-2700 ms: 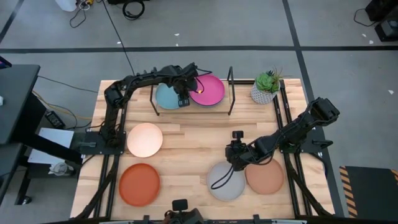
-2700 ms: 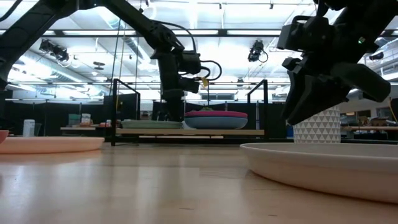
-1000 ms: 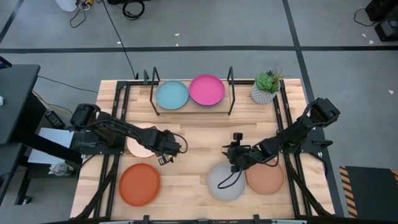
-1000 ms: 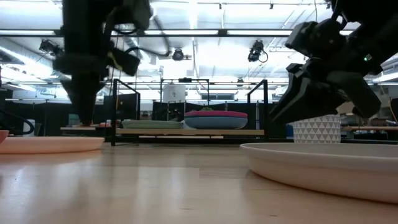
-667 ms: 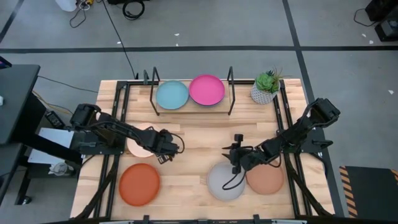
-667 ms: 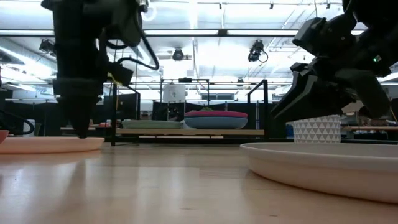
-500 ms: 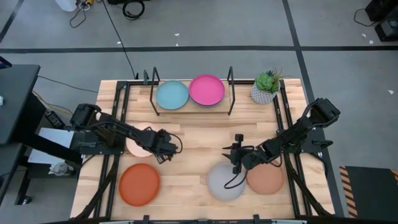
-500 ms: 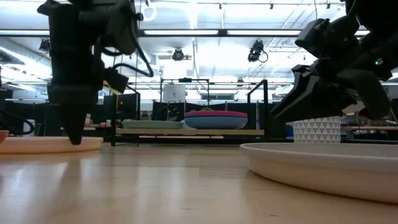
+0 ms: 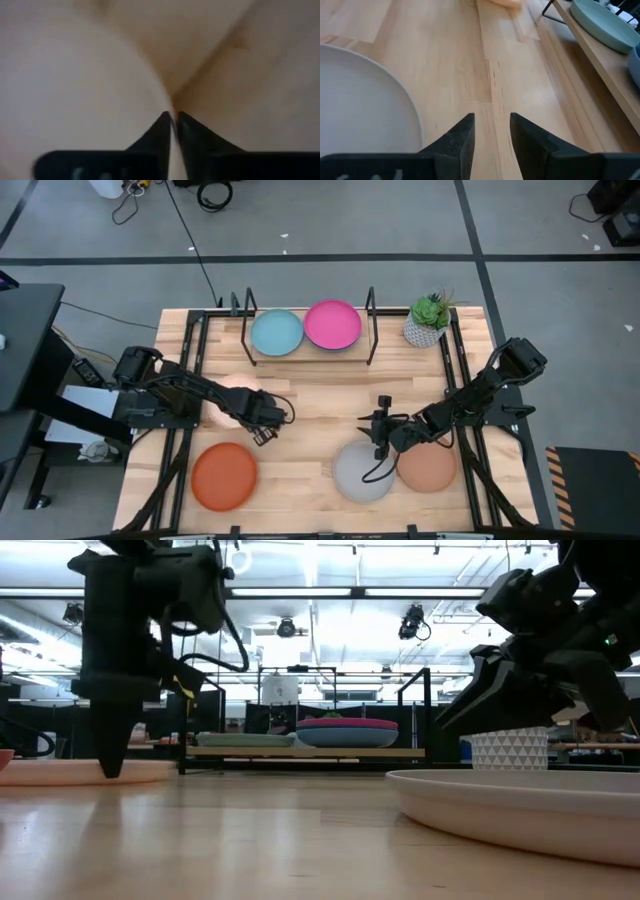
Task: Place and stack plates onto a shelf
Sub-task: Stack the peach plate on top of the light blue plate on the shelf
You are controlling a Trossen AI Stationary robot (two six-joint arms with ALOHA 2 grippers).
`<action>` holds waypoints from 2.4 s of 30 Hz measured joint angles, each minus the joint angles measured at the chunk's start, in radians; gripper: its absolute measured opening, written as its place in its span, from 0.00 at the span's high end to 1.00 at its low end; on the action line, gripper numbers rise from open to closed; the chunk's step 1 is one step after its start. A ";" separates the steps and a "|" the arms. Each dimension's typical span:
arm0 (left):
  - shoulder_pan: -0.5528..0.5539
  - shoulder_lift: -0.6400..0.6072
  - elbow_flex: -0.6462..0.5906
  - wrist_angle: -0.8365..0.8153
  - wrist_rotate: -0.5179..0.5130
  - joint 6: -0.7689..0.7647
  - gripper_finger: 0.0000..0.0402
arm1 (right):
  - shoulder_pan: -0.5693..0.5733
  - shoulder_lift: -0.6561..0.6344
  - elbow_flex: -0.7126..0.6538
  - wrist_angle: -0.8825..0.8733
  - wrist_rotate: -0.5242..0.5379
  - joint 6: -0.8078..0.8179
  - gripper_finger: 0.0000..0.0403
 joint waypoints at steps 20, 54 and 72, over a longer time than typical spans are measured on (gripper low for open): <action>0.178 -0.011 0.476 -0.017 -0.158 0.729 0.96 | 0.000 0.000 0.000 0.013 -0.001 -0.015 0.68; 0.707 -0.008 0.369 0.010 0.105 1.282 0.96 | -0.212 0.000 -0.042 0.194 -0.115 -0.344 0.68; 0.706 0.027 0.369 -0.058 0.057 1.369 0.96 | -0.285 0.000 -0.042 0.214 -0.240 -0.343 0.68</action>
